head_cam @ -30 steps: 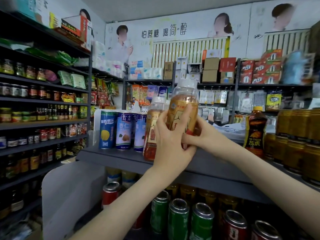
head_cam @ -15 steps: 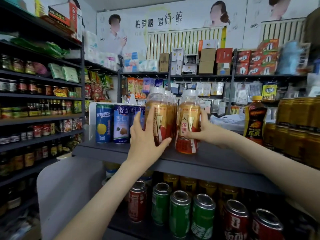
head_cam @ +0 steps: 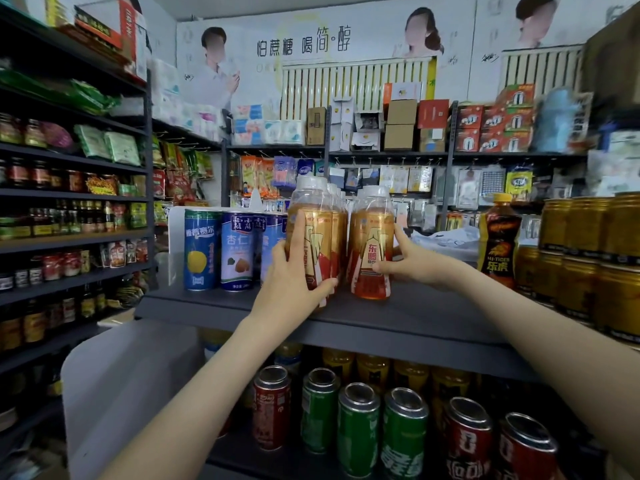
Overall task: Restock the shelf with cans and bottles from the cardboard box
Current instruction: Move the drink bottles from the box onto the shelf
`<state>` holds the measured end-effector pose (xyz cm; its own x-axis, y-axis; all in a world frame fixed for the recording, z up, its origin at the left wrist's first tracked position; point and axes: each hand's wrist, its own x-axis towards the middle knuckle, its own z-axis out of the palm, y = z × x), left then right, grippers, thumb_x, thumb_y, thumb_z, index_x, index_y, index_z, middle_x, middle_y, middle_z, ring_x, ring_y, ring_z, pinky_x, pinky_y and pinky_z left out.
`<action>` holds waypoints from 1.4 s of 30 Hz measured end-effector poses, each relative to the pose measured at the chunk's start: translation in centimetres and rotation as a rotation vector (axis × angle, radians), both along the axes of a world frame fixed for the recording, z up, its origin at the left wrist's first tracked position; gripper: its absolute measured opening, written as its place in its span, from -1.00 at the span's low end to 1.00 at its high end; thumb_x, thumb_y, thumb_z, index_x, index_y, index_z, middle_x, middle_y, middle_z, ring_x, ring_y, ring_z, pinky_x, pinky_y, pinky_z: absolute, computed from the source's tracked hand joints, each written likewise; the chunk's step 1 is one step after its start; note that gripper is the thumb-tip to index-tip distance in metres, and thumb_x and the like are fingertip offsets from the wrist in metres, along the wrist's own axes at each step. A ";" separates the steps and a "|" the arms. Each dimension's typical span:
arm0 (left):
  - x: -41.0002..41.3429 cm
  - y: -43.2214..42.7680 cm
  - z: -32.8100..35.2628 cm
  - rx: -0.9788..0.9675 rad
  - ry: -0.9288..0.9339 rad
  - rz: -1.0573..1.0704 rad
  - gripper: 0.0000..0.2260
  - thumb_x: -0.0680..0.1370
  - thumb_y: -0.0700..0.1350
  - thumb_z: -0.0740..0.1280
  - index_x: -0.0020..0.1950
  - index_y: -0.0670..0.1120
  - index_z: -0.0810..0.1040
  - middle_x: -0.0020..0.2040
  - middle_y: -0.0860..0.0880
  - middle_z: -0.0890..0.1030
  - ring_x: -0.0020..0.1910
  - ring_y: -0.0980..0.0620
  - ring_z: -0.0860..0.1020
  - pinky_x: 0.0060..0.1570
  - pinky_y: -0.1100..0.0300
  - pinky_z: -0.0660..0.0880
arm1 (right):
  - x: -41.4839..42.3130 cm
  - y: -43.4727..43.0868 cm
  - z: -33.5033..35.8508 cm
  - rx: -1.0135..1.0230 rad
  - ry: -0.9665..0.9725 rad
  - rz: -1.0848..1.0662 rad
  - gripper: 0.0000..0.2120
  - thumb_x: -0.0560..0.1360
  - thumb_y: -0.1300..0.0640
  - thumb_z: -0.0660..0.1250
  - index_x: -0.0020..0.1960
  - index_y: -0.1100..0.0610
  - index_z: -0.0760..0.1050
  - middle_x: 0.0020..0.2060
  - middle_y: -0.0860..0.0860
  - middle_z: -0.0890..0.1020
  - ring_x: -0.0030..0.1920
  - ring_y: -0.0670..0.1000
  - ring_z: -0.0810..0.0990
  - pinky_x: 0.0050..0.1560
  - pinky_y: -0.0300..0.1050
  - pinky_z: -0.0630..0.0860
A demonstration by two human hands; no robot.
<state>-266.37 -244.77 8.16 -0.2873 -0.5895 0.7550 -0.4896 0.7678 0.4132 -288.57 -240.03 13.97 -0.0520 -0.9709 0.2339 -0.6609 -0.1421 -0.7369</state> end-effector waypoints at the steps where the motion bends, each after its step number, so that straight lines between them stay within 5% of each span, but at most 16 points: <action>1: 0.0 -0.1 -0.1 -0.002 -0.001 0.001 -0.03 0.48 0.12 0.39 0.36 0.34 -0.47 0.43 -0.12 0.17 0.33 -0.12 0.37 0.25 -0.01 0.38 | 0.0 0.1 -0.1 -0.017 0.014 -0.021 -0.02 0.50 0.14 0.40 0.52 -0.16 -0.32 0.15 -0.04 0.55 0.12 0.01 0.58 0.25 -0.01 0.48; 6: -0.2 -0.3 -0.4 -0.025 0.022 0.017 -0.01 0.47 0.11 0.40 0.33 0.36 -0.48 0.39 -0.13 0.20 0.30 -0.14 0.40 0.23 -0.05 0.44 | 1.5 0.0 -1.4 -0.126 -0.027 -0.045 0.03 0.45 0.32 0.42 0.53 -0.05 -0.31 0.24 0.07 0.50 0.20 0.04 0.53 0.23 0.03 0.49; 15: -0.1 -0.3 -0.5 -0.031 0.006 0.021 -0.03 0.49 0.12 0.39 0.39 0.28 -0.46 0.42 -0.16 0.17 0.33 -0.19 0.35 0.19 -0.01 0.42 | 2.0 -0.7 -1.3 -0.108 -0.013 -0.063 0.00 0.46 0.30 0.41 0.53 -0.11 -0.26 0.25 0.09 0.52 0.21 0.08 0.54 0.24 0.12 0.50; 19: -0.2 0.1 -0.5 -0.036 0.003 0.029 -0.05 0.49 0.10 0.39 0.41 0.25 -0.43 0.42 -0.16 0.18 0.31 -0.18 0.36 0.16 0.03 0.41 | 2.4 -0.6 -2.0 -0.168 0.019 -0.105 -0.04 0.47 0.27 0.42 0.54 -0.08 -0.21 0.29 0.01 0.49 0.19 -0.02 0.51 0.26 0.00 0.47; 22: -0.2 0.2 -0.4 -0.037 -0.002 0.041 -0.06 0.50 0.10 0.38 0.41 0.24 -0.43 0.40 -0.16 0.19 0.31 -0.19 0.35 0.16 0.01 0.40 | 2.7 -0.3 -2.2 -0.183 0.119 -0.145 -0.05 0.50 0.25 0.39 0.54 -0.03 -0.28 0.20 -0.10 0.44 0.16 -0.13 0.44 0.18 -0.24 0.37; 26: -0.1 0.6 -0.7 -0.033 -0.029 0.064 -0.11 0.53 0.12 0.33 0.44 0.22 -0.42 0.45 -0.18 0.14 0.36 -0.22 0.30 0.18 -0.04 0.40 | 3.6 1.1 -2.8 -0.289 0.339 -0.232 -0.07 0.51 0.22 0.34 0.55 -0.02 -0.31 0.42 0.09 0.29 0.38 0.06 0.35 0.36 -0.07 0.30; 31: 0.3 2.3 -2.0 -0.098 -0.007 0.147 -0.26 0.56 0.13 0.26 0.57 0.09 -0.15 0.48 -0.22 0.16 0.41 -0.23 0.22 0.26 -0.14 0.35 | 7.3 5.3 -4.4 -0.514 0.579 -0.253 -0.26 0.53 0.22 0.27 0.57 0.03 -0.05 0.42 0.06 0.27 0.41 0.06 0.26 0.32 -0.10 0.30; 36: 2.7 6.0 -5.0 -0.144 0.031 0.038 -0.50 0.55 -0.04 0.32 0.45 -0.10 0.31 0.38 -0.11 0.35 0.36 -0.08 0.29 0.30 0.13 0.25 | 12.4 9.7 -7.6 -0.691 0.604 -0.141 -0.47 0.53 0.23 0.27 0.48 0.16 0.24 0.35 0.09 0.37 0.35 0.02 0.30 0.29 -0.17 0.32; 42: 9.2 11.0 -13.3 -0.021 -0.028 0.068 -0.60 0.55 -0.13 0.32 0.37 -0.17 0.41 0.30 -0.10 0.46 0.28 -0.03 0.41 0.25 0.23 0.34 | 18.1 12.3 -15.7 -0.629 0.547 0.123 -0.55 0.53 0.25 0.27 0.41 0.19 0.33 0.26 0.09 0.46 0.24 0.04 0.40 0.21 -0.17 0.36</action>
<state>-257.15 -233.74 -5.12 -0.2685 -0.5922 0.7598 -0.5519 0.7410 0.3825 -270.51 -227.71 -1.70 0.3234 -0.6423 0.6949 -0.8549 -0.5131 -0.0763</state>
